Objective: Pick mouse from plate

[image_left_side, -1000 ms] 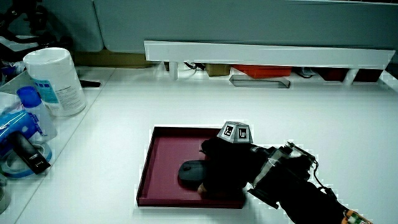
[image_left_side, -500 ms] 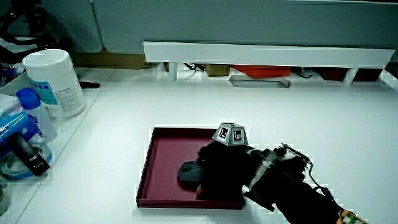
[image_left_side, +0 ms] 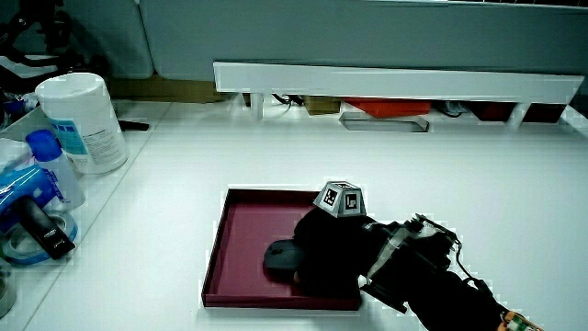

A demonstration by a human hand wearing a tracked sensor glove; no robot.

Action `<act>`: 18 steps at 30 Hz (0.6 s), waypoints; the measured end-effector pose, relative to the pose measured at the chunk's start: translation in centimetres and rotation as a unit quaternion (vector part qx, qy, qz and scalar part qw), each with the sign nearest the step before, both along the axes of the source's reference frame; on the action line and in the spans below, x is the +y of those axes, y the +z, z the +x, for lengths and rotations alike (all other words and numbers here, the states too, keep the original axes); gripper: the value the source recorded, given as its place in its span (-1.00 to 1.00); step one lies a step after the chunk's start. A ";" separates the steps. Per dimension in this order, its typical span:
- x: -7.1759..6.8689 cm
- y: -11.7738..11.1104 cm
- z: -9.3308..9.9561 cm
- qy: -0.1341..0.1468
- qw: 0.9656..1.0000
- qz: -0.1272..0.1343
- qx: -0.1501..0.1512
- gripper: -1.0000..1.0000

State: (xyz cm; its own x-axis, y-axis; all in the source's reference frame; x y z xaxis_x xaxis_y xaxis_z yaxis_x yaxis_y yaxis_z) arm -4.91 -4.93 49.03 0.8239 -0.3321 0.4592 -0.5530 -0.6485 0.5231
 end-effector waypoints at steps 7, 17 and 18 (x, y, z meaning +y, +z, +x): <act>-0.3 -1.6 0.9 0.000 1.000 0.013 -0.014 1.00; -0.8 -5.7 2.8 -0.003 0.999 0.031 -0.040 1.00; -0.8 -6.2 3.1 -0.004 0.998 0.030 -0.049 1.00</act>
